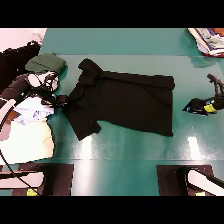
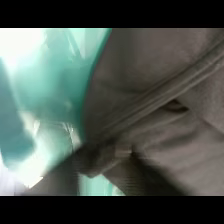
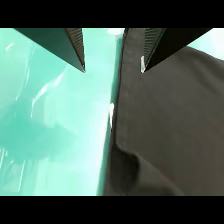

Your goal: Fold the shirts.

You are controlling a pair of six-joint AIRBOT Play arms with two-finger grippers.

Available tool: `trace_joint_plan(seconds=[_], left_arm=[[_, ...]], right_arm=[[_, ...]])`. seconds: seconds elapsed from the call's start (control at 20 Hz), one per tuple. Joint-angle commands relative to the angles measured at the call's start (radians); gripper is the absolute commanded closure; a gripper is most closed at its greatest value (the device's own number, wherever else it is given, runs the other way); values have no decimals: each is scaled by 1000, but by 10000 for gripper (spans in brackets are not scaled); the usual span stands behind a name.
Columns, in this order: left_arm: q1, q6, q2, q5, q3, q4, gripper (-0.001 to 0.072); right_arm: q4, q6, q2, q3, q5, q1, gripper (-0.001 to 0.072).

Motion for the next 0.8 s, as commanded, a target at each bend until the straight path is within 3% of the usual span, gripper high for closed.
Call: trace_joint_plan(seconds=[0.0,0.05,0.3,0.4,0.6,0.65,0.75], left_arm=[[0,0,1,6,-2,-10,682],[0,0,2,-5,3,-10,682],[0,7,3,-16,30,-19,682],[0,7,3,-15,31,-29,682],[0,7,3,-16,31,-32,682],[0,7,3,-17,31,-32,682],[0,7,4,-39,31,-40,682]], right_arm=[[-1,2,5,-80,34,-15,219],[-1,2,5,-113,47,-15,149],[11,21,5,-292,24,21,162],[79,21,5,-347,-21,46,242],[132,27,-6,-385,-119,108,280],[134,27,-16,-383,-118,119,348],[132,26,-26,-382,-130,144,605]])
